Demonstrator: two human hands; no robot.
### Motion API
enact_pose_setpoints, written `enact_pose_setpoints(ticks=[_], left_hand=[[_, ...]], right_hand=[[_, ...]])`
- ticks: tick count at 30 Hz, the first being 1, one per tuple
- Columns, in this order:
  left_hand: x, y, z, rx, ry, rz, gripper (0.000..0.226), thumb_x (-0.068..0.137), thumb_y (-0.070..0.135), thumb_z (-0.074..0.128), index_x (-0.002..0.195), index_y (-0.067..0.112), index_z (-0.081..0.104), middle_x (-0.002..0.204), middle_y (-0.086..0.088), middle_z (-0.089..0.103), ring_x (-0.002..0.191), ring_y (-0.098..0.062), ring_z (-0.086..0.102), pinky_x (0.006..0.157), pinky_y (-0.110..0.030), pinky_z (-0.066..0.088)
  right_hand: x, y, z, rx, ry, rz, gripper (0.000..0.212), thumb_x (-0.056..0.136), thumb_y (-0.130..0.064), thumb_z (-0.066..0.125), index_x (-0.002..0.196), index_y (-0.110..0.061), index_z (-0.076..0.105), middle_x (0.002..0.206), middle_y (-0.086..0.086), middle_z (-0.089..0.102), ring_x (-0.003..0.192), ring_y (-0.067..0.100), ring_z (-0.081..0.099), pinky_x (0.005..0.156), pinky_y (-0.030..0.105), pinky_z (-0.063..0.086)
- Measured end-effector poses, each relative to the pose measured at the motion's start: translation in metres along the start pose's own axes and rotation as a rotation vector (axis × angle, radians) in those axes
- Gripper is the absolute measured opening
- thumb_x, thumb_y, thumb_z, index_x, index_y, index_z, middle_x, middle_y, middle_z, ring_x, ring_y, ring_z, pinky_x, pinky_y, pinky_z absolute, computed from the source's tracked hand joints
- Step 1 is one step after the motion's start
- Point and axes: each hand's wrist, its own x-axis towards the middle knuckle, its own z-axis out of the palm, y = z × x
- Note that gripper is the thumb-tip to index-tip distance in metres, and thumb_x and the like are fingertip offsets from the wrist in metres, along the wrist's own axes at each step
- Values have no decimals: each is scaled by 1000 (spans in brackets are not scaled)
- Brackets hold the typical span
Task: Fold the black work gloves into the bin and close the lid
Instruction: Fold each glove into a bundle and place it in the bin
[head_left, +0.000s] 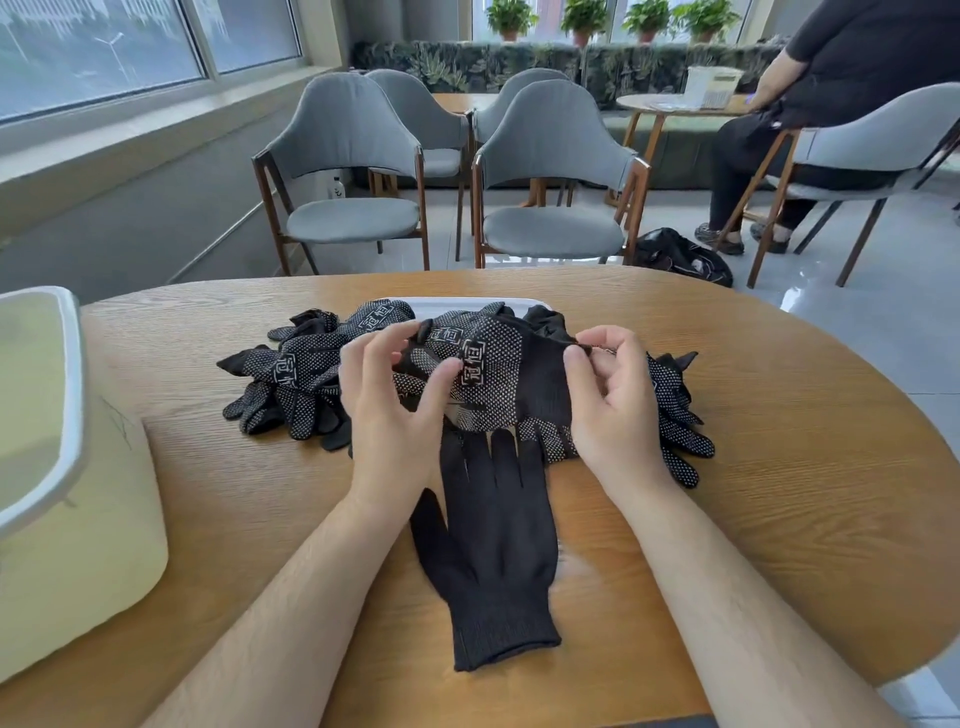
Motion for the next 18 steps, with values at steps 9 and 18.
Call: enact_pose_setpoints(ticks=[9, 18], left_hand=[[-7, 19, -8, -127, -267, 143, 47, 87, 40, 68, 125, 14, 61, 124, 4, 56, 119, -17, 55, 100, -27, 42], [22, 60, -23, -333, -321, -199, 8, 92, 14, 73, 90, 22, 73, 78, 7, 70, 65, -7, 62, 63, -24, 54]], right_hand=[[12, -43, -13, 480, -290, 368, 38, 97, 13, 45, 120, -7, 66, 109, 15, 75, 97, 25, 73, 78, 33, 59], [5, -66, -20, 42, -191, 35, 7, 93, -33, 75, 98, -37, 73, 75, -5, 59, 57, 17, 56, 56, 25, 41]])
